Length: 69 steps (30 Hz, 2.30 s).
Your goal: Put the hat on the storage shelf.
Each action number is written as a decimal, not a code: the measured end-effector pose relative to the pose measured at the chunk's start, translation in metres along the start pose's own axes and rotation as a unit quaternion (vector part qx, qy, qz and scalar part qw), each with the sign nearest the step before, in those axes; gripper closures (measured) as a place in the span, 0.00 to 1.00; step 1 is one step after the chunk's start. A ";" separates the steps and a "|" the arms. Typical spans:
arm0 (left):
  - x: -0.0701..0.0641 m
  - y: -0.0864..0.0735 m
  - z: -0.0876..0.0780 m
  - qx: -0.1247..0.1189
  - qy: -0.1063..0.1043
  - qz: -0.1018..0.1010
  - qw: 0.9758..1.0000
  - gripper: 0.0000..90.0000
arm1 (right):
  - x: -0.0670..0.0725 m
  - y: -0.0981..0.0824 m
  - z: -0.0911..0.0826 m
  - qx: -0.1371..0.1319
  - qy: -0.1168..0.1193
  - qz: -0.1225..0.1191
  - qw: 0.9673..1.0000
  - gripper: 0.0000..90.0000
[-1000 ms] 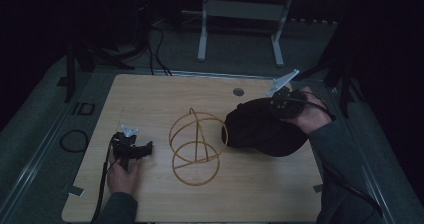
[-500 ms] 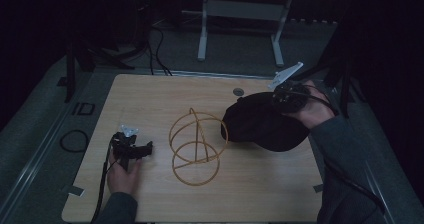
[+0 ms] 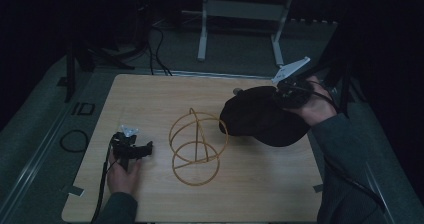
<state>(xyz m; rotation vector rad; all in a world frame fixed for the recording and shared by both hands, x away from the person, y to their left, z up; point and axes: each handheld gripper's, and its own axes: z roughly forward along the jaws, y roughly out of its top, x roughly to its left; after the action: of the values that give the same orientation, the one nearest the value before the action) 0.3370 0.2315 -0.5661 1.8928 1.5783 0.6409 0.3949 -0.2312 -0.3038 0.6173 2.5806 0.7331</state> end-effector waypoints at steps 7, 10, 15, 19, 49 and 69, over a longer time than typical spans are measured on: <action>0.000 0.000 0.000 0.000 0.000 0.000 1.000 0.14 | -0.001 -0.001 -0.003 -0.018 -0.001 0.008 1.000 0.95; 0.000 0.000 0.000 0.000 0.000 0.000 1.000 0.14 | -0.002 -0.001 -0.005 -0.022 -0.001 0.009 1.000 0.95; 0.000 0.000 0.000 0.000 0.000 0.000 1.000 0.14 | -0.001 -0.002 -0.008 -0.035 -0.003 0.016 0.999 0.95; 0.000 0.000 0.000 0.000 0.000 0.000 1.000 0.14 | -0.001 -0.003 -0.010 -0.048 -0.005 0.019 0.999 0.95; 0.000 0.000 0.000 0.000 0.000 0.000 1.000 0.14 | -0.003 -0.005 -0.028 -0.136 -0.034 0.066 0.988 0.96; 0.000 0.000 0.000 0.000 0.000 0.000 1.000 0.14 | -0.005 -0.006 -0.032 -0.172 -0.029 0.087 0.981 0.96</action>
<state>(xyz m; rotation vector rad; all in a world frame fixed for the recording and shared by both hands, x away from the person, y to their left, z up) 0.3370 0.2315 -0.5661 1.8921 1.5782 0.6408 0.3823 -0.2508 -0.2803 0.7434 2.2877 1.1693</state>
